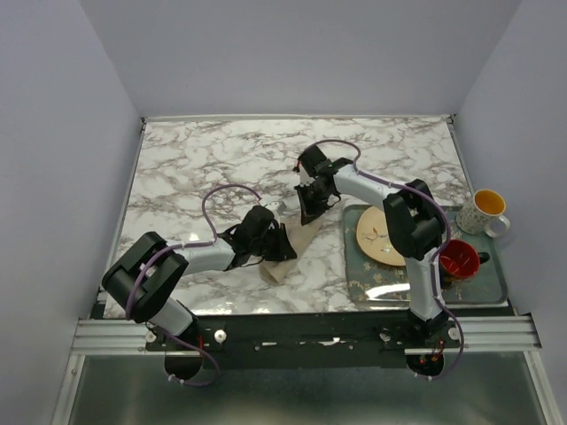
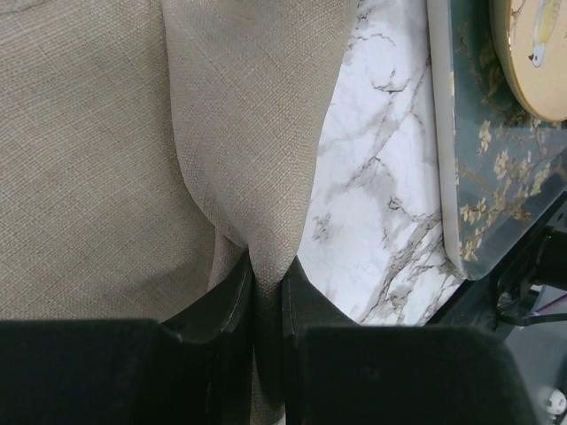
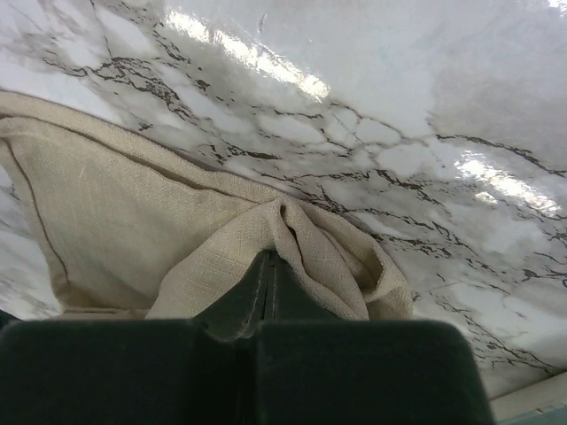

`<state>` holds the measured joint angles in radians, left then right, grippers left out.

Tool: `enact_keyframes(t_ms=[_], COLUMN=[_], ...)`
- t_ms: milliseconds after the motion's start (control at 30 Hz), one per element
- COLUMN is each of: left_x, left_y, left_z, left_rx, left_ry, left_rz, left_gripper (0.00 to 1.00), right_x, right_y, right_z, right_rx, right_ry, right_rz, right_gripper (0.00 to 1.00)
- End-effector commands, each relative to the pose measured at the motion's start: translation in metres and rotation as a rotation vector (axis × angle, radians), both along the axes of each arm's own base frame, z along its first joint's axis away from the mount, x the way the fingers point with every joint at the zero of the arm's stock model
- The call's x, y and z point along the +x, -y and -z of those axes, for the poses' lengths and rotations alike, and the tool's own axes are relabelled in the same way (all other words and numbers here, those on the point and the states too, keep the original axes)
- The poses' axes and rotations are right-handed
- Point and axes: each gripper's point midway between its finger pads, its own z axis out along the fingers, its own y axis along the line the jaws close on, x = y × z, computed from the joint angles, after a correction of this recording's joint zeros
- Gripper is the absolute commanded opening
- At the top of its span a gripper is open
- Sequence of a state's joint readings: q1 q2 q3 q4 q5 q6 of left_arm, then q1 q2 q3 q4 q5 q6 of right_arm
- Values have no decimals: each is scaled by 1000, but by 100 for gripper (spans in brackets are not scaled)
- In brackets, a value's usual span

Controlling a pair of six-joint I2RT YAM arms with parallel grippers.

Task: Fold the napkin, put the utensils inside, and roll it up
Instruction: Roll the napkin with the utensil

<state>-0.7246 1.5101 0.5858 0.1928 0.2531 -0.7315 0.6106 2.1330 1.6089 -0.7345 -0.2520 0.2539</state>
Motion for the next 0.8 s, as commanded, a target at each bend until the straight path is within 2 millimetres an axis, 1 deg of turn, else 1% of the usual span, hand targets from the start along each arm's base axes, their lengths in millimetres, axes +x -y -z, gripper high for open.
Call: enact_keyframes(t_ms=[0, 67, 100, 167, 200, 233, 267, 300, 333, 367, 400, 433, 467, 500, 533, 567, 600, 633, 667, 700, 733, 767], left_x=[-11, -17, -14, -20, -16, -19, -23, -21, -23, -24, -22, -23, -23, -21, -23, -23, -20, -21, -21, -20, -20, -20], left_y=[-14, -18, -16, -20, -17, -20, -19, -15, -15, -14, -13, -12, -14, -13, -15, -16, -17, -19, -20, -21, -23, -23], left_z=[28, 35, 34, 41, 37, 41, 45, 43, 45, 47, 46, 46, 49, 49, 50, 51, 50, 52, 53, 53, 54, 52], left_rx=[13, -3, -29, -57, -99, -111, -125, -156, -167, -175, -188, -192, -187, -195, -201, -205, -213, -211, -211, -214, -213, -224], left_ry=[-102, -139, -135, -173, -171, -191, -216, -212, -221, -232, -227, -234, -241, -236, -250, -255, -250, -261, -268, -271, -278, -288], left_rz=[-24, -30, -33, -36, -47, -57, -49, -55, -53, -55, -56, -59, -66, -70, -82, -89, -98, -107, -117, -126, -137, -150], left_gripper=[0, 0, 0, 0, 0, 0, 0, 0, 0, 0, 0, 0, 0, 0, 0, 0, 0, 0, 0, 0, 0, 0], right_x=[-2, 2, 6, 8, 11, 16, 14, 16, 18, 23, 23, 24, 26, 27, 28, 29, 32, 33, 34, 26, 22, 22], right_y=[13, 19, 19, 19, 18, 14, 13, 11, 10, 6, 6, 4, 5, 5, 6, 8, 12, 15, 19, 22, 24, 25], right_z=[23, 30, 28, 22, 14, 6, 1, -5, -10, -23, -28, -40, -48, -55, -71, -79, -87, -94, -108, -104, -103, -115], right_rx=[-32, -44, -42, -47, -33, -17, -14, -11, -10, 4, 9, 25, 25, 31, 44, 45, 39, 44, 67, 85, 107, 170], right_ry=[12, 7, 15, 25, 40, 58, 51, 56, 57, 76, 71, 92, 104, 110, 136, 151, 174, 186, 205, 164, 139, 155], right_rz=[25, 39, 39, 33, 24, 21, 14, 14, 14, 17, 24, 29, 46, 71, 85, 105, 141, 163, 189, 226, 247, 270], right_gripper=[1, 1, 1, 1, 1, 1, 0, 1, 1, 1, 1, 2, 4, 9, 17, 22, 29, 42, 47, 52, 60, 64])
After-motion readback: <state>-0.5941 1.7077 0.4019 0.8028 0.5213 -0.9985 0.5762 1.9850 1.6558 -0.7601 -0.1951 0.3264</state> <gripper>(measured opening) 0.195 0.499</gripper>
